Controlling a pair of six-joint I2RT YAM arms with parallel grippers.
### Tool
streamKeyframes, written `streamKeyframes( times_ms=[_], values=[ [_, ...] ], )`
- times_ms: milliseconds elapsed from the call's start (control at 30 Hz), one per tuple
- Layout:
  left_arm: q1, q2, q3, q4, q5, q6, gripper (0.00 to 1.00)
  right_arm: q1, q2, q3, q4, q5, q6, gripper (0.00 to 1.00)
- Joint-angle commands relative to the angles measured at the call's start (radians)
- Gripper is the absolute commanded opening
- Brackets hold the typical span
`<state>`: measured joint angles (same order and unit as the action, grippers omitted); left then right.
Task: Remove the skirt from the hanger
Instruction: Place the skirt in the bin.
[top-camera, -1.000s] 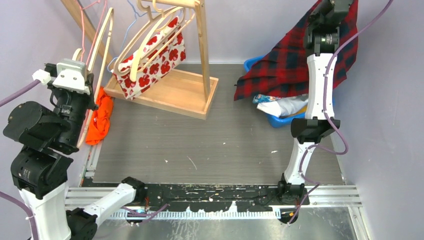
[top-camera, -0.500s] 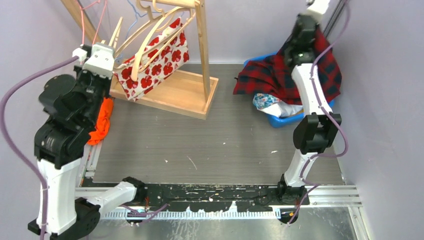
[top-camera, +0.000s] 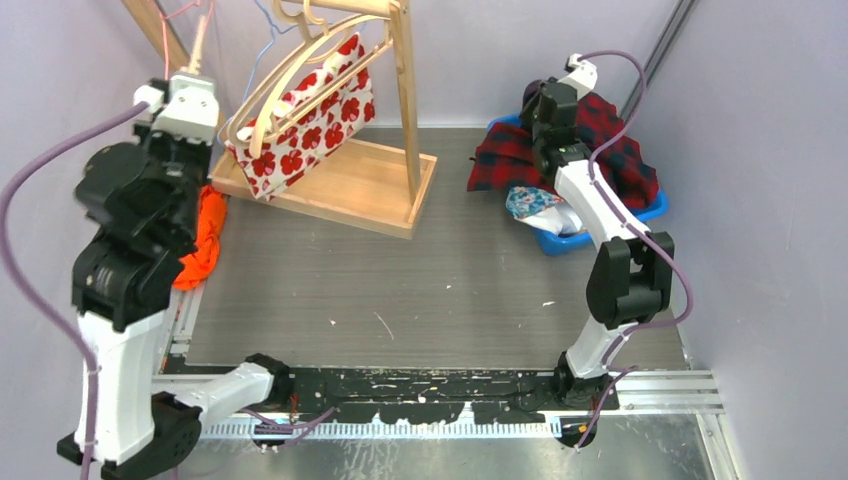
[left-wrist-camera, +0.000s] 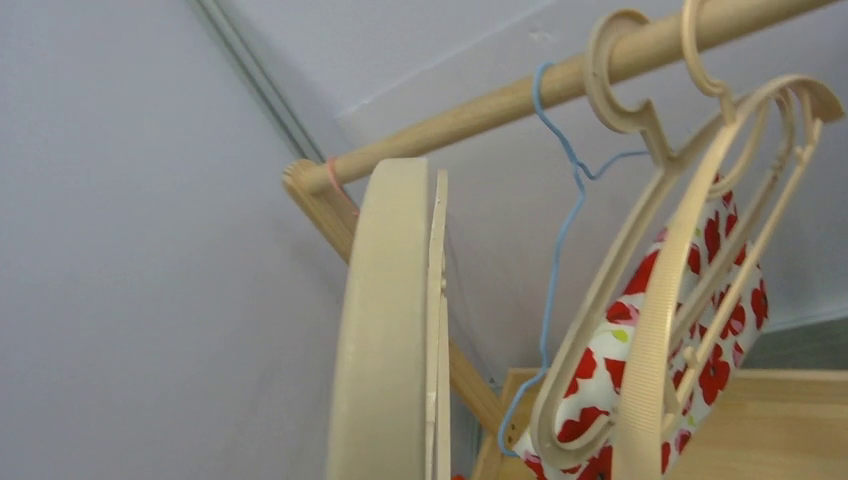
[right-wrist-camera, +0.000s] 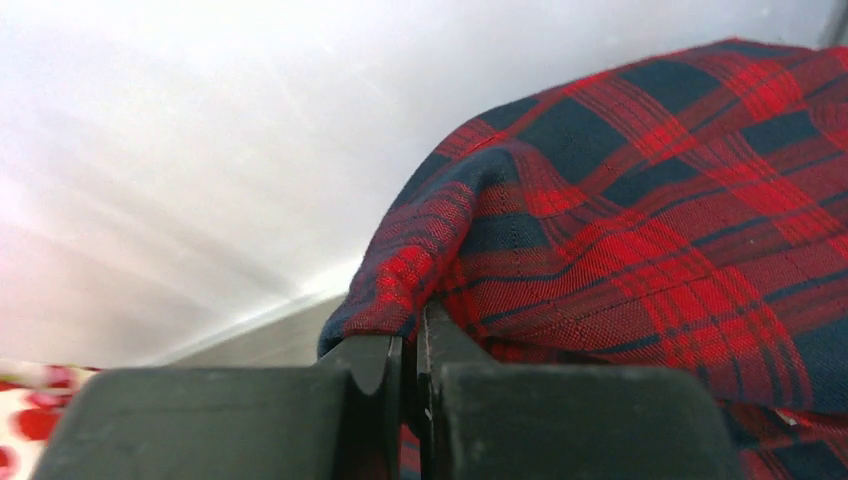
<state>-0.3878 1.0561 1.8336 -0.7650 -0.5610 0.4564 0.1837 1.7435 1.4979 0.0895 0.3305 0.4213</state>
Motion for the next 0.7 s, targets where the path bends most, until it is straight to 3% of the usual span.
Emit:
streamKeyframes(
  times_ms=[0,167,300,533,667],
  values=[
    [-0.002,-0.076,0.007,0.136,-0.069,0.078,0.0,0.045,-0.11,0.085,0.129,-0.089,0.14,0.01],
    [-0.002,-0.098,-0.018,0.108,-0.028,0.064,0.0,0.118,-0.116,0.191,0.096,-0.11,0.107,0.01],
    [-0.002,-0.119,-0.051,0.112,-0.009,0.066,0.0,0.143,-0.12,0.196,0.077,-0.039,0.055,0.01],
    [-0.002,-0.097,-0.013,0.086,0.018,0.074,0.0,0.01,-0.12,-0.004,0.064,0.148,0.105,0.01],
    [-0.002,-0.082,0.005,0.083,0.001,0.092,0.0,-0.061,-0.112,-0.057,0.019,0.298,0.004,0.01]
  ],
)
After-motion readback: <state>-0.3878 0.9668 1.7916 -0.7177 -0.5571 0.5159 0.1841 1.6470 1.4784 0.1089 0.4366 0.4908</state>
